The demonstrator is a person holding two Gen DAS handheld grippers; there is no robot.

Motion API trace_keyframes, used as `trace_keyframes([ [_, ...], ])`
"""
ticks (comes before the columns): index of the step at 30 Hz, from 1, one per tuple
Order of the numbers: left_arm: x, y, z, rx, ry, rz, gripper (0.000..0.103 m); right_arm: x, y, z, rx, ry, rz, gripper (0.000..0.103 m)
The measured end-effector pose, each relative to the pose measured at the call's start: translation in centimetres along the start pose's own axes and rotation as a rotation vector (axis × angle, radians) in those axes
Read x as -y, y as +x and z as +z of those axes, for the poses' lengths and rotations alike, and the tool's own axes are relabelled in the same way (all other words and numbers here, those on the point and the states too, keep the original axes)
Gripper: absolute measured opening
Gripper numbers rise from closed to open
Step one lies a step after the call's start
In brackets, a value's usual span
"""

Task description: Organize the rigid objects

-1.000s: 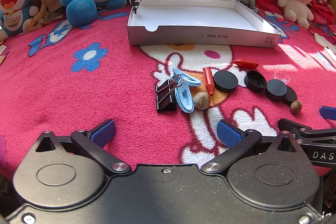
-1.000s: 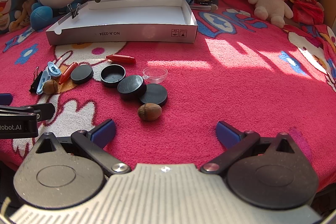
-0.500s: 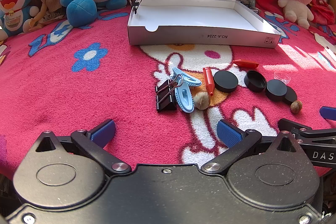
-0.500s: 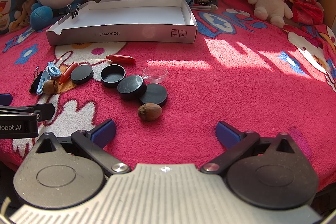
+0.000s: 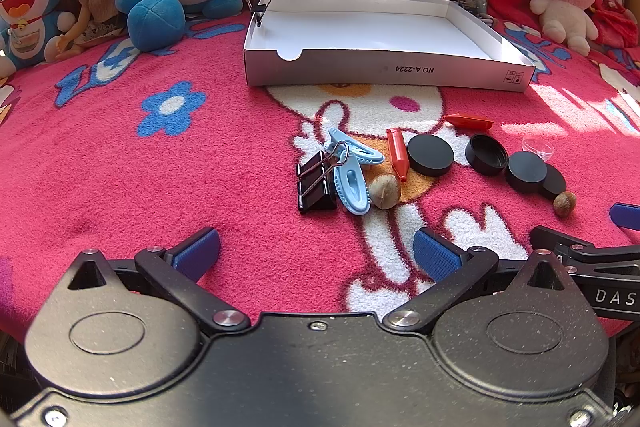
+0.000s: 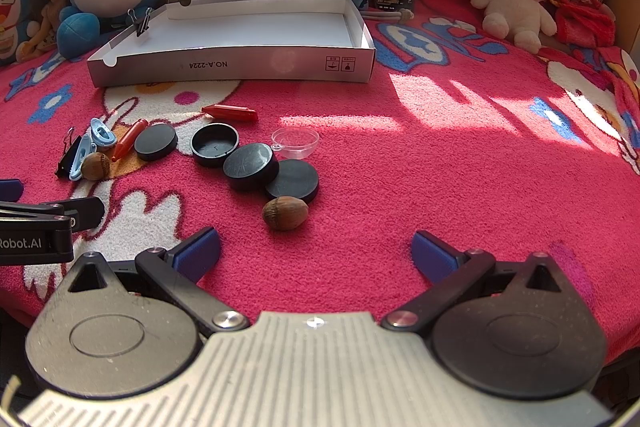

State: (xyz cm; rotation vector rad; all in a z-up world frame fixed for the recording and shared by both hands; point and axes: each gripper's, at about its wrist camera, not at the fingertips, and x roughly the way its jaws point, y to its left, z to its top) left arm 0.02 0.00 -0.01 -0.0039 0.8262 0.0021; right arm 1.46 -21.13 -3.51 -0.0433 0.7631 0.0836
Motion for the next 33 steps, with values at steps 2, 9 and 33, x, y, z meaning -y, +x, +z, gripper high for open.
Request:
trace_keyframes([
  [2,0.0,0.0,0.0,0.0,0.0,0.0,0.103,0.0,0.0,0.0,0.001,0.0,0.0,0.103],
  [9,0.0,0.0,0.0,0.0,-0.001,0.0,0.103,0.0,0.0,-0.1,0.002,0.0,-0.001,0.103],
  [33,-1.1,-1.8,-0.7,0.046,-0.021,-0.037,0.082,0.3,-0.5,-1.1,0.082,-0.009,0.013,0.103],
])
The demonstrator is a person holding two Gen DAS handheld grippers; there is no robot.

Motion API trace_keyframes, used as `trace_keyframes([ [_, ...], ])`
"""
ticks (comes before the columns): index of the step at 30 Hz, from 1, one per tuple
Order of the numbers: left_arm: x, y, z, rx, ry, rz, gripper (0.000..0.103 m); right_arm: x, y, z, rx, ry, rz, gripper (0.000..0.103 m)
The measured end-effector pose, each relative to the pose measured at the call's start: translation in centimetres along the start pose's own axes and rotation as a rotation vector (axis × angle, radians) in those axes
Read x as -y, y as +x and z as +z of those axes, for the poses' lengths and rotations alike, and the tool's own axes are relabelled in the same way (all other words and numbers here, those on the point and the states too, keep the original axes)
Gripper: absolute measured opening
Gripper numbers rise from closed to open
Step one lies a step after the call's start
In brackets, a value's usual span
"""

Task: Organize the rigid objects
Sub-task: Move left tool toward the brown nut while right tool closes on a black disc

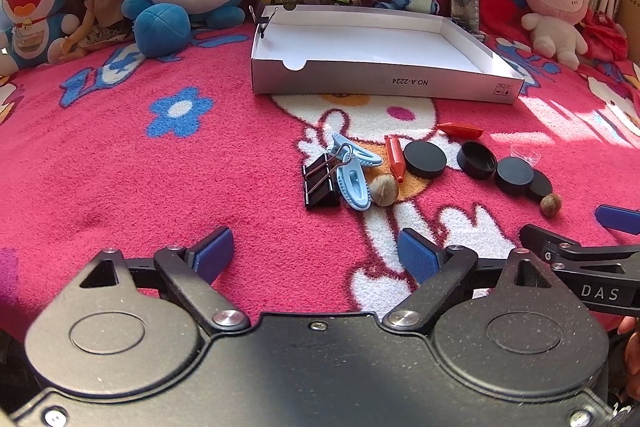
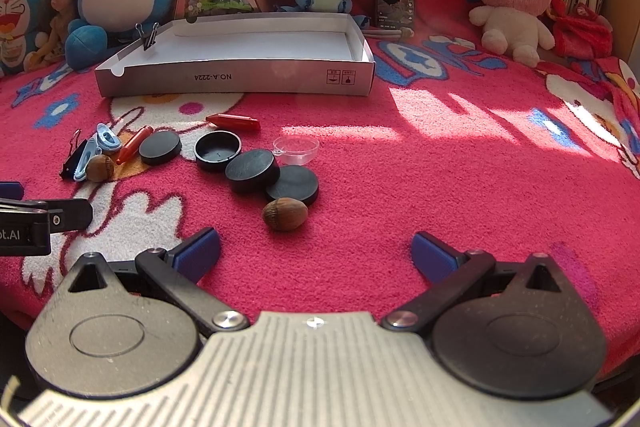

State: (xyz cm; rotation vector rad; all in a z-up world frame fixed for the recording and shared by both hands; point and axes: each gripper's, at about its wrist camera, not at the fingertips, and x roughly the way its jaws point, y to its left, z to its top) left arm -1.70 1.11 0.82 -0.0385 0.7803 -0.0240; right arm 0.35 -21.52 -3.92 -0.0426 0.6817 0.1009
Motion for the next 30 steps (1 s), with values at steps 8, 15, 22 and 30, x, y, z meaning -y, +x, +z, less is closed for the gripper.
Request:
trace_keyframes([
  [8,-0.6,-1.8,0.8,0.024,-0.069,-0.157,0.02,0.4,-1.1,-0.3,0.063,0.038,0.047,0.097],
  [15,2.2,-2.2,1.2,0.116,0.033,-0.176,0.019,-0.1,-2.1,0.1,0.139,0.005,0.084,0.084],
  [22,2.6,-0.3,1.7,0.12,0.05,-0.15,0.019,-0.1,-1.8,1.0,0.16,-0.015,0.061,0.063],
  [30,2.6,0.7,1.6,0.101,0.058,-0.165,0.016,-1.4,-1.2,1.5,0.151,-0.076,0.091,0.025],
])
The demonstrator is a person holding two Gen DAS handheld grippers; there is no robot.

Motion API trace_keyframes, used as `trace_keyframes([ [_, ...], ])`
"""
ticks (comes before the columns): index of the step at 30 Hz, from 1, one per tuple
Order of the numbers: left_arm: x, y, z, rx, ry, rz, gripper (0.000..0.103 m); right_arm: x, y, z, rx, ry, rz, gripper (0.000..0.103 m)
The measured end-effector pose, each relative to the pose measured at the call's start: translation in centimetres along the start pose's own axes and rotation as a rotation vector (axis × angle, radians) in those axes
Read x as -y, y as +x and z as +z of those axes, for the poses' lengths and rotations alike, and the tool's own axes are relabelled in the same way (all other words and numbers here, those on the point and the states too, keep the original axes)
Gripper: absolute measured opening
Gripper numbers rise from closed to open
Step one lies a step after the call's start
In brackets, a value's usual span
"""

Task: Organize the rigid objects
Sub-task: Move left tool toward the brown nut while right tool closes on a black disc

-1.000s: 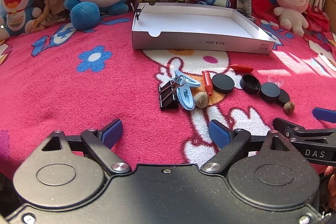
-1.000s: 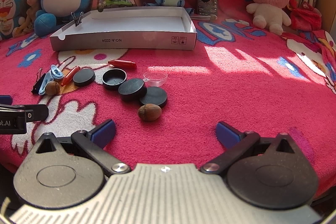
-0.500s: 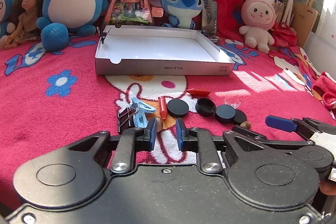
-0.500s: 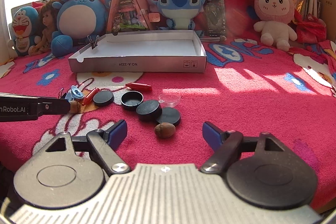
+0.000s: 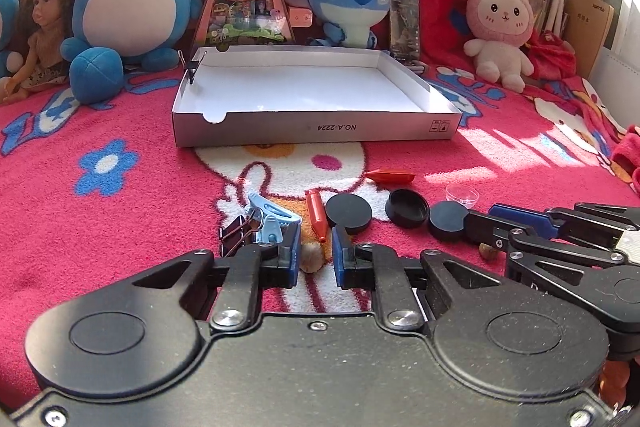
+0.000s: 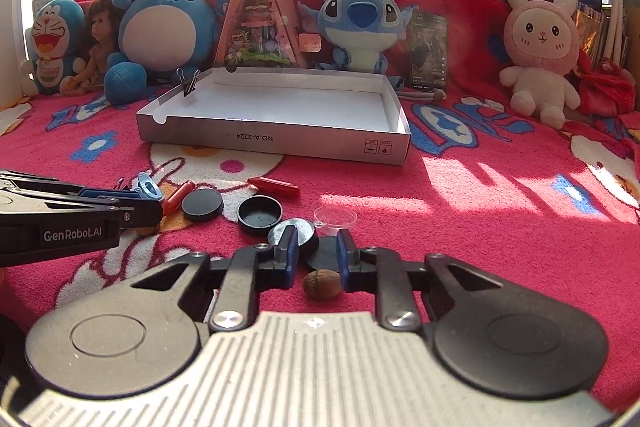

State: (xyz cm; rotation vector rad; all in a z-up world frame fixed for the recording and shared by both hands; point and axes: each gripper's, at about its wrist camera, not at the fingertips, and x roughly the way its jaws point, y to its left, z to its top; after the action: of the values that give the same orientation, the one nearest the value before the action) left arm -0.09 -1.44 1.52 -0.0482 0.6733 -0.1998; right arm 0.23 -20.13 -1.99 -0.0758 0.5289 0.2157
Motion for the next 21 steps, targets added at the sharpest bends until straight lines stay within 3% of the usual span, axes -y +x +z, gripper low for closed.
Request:
trace_keyframes([
  [5,0.2,0.0,-0.1,-0.002,0.002,-0.043,0.016,-1.3,0.5,-0.2,-0.005,-0.047,0.01,0.025],
  [10,0.6,0.0,-0.4,0.008,0.042,-0.022,0.017,-0.9,1.3,-0.2,-0.027,-0.027,0.008,0.027],
  [13,0.7,0.3,-0.7,-0.004,0.066,0.009,0.018,-0.7,1.5,-0.2,-0.025,-0.021,0.012,0.034],
  [15,0.4,0.8,-1.0,-0.033,0.046,-0.004,0.018,-0.8,1.8,0.0,-0.023,-0.025,0.009,0.034],
  [21,0.3,1.2,-0.8,-0.025,0.031,-0.005,0.019,-1.1,2.3,0.2,-0.017,-0.05,0.005,0.035],
])
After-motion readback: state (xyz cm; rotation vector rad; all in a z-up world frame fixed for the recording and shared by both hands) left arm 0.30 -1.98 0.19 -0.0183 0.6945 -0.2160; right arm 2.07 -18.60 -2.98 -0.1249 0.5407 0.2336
